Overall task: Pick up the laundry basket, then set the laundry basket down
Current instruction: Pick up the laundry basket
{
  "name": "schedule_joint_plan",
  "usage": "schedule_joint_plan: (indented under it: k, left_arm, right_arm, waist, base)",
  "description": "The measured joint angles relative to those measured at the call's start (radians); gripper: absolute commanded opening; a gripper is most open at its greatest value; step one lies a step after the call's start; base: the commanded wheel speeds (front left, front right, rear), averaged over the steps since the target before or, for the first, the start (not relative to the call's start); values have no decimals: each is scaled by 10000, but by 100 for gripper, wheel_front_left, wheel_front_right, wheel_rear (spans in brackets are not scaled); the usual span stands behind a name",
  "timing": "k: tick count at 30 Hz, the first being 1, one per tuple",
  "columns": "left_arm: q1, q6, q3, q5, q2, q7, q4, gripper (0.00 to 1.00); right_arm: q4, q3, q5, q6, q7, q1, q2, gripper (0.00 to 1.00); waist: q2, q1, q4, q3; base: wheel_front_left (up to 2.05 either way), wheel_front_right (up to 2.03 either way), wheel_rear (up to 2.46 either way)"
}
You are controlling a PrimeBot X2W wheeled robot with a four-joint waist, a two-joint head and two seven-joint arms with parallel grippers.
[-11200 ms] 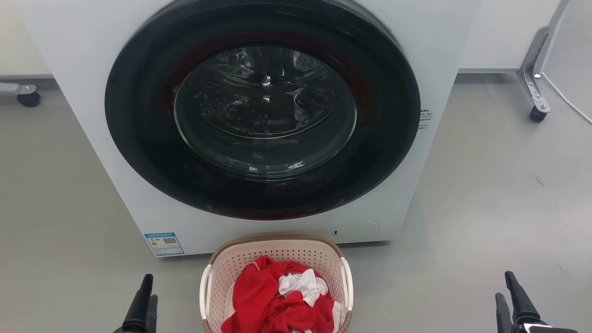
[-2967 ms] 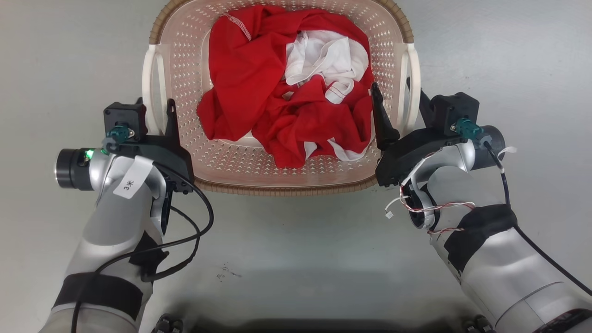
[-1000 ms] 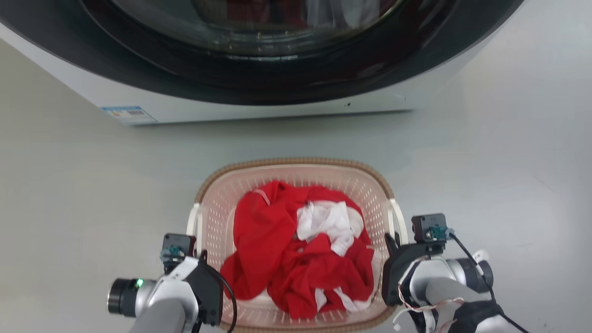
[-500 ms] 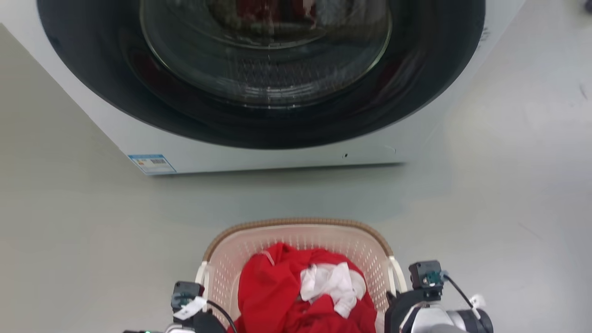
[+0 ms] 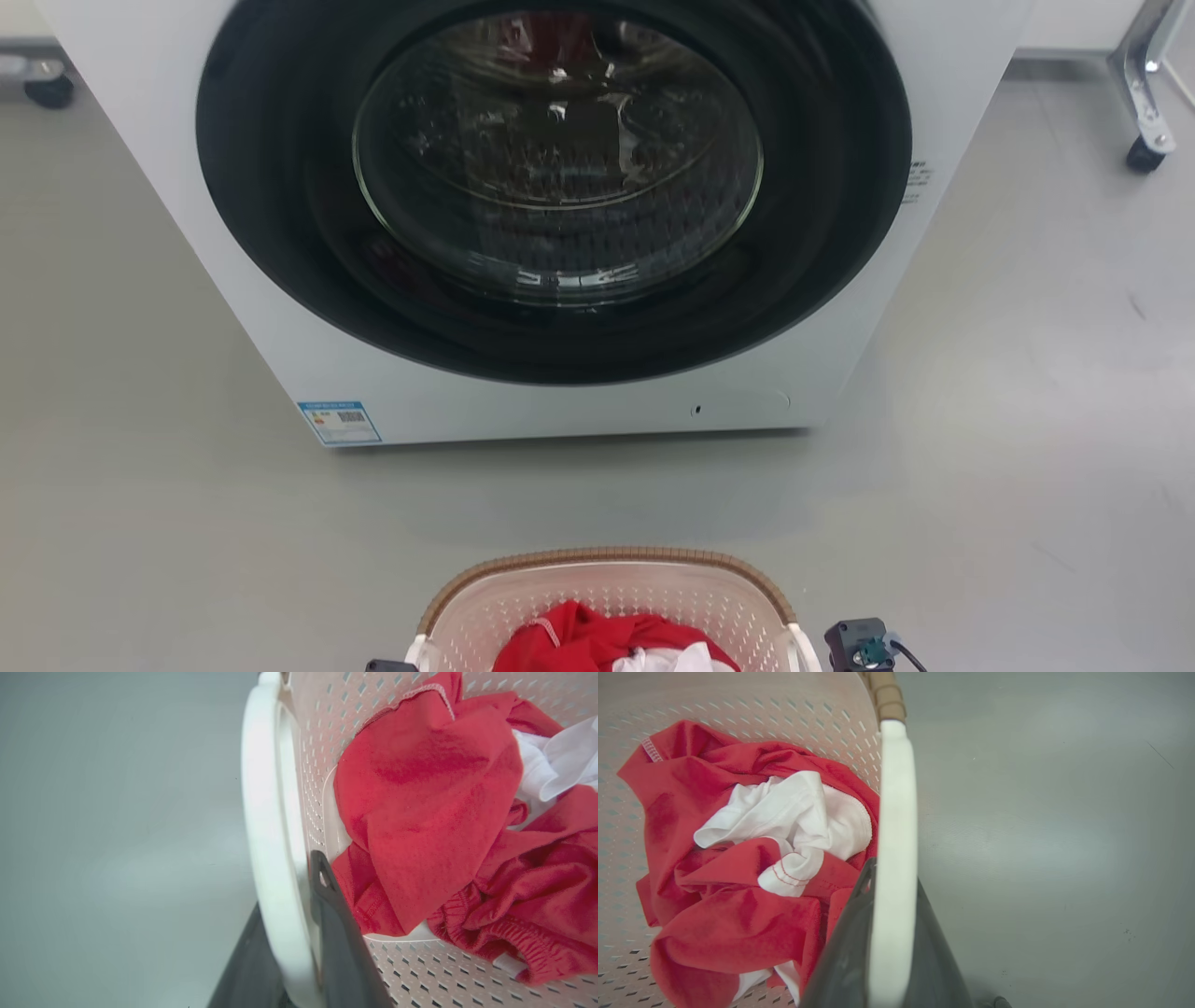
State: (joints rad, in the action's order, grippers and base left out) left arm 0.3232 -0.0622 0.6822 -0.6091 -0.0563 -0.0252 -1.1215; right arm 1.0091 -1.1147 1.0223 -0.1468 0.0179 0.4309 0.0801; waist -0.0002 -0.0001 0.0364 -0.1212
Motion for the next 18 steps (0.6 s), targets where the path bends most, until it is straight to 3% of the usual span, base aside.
schedule_joint_plan:
  k: [18]
  left_arm:
    - [-386, -173, 437, -326, -10, -217, 44, 0]
  right_arm:
    - [82, -347, 535, 0, 88, -310, -2, 0]
  waist:
    - [1, 1, 97, 1082]
  base:
    - [0, 0, 0]
